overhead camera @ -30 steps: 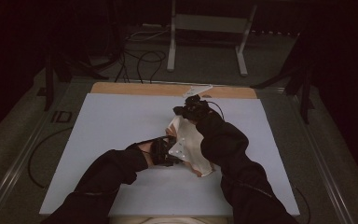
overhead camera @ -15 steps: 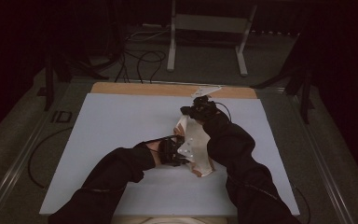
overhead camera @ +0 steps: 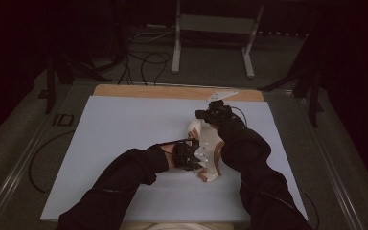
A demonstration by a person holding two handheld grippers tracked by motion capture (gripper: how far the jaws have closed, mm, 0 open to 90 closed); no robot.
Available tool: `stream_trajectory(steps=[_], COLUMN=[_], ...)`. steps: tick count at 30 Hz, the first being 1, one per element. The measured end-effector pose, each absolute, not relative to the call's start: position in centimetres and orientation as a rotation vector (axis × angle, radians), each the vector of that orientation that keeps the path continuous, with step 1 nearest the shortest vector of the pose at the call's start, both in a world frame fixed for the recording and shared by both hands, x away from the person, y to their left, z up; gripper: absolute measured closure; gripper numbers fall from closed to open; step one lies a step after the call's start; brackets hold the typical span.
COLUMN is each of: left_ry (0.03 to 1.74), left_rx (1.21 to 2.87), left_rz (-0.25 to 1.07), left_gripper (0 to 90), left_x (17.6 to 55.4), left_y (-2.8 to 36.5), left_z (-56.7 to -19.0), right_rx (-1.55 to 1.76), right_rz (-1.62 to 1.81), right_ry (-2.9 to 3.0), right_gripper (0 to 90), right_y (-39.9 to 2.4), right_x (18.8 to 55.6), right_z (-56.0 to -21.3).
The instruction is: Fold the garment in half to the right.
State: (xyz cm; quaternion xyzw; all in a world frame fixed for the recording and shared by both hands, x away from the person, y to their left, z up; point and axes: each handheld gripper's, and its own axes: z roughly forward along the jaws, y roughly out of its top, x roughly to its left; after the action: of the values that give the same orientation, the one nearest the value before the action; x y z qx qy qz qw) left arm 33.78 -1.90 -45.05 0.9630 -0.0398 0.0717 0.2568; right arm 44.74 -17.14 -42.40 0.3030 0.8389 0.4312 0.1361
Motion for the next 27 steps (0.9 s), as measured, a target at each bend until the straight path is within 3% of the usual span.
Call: stream_trajectory(steps=[27], left_ry=[-0.113], left_rx=[2.681], left_rz=[0.129], left_gripper=[84.8], left_x=[34.2], left_y=[-5.4], left_z=[-47.0], right_rx=[0.926], right_rz=[1.249], right_ry=[2.424], right_gripper=[87.5], right_y=[-20.2], right_x=[44.7], right_z=[-45.6])
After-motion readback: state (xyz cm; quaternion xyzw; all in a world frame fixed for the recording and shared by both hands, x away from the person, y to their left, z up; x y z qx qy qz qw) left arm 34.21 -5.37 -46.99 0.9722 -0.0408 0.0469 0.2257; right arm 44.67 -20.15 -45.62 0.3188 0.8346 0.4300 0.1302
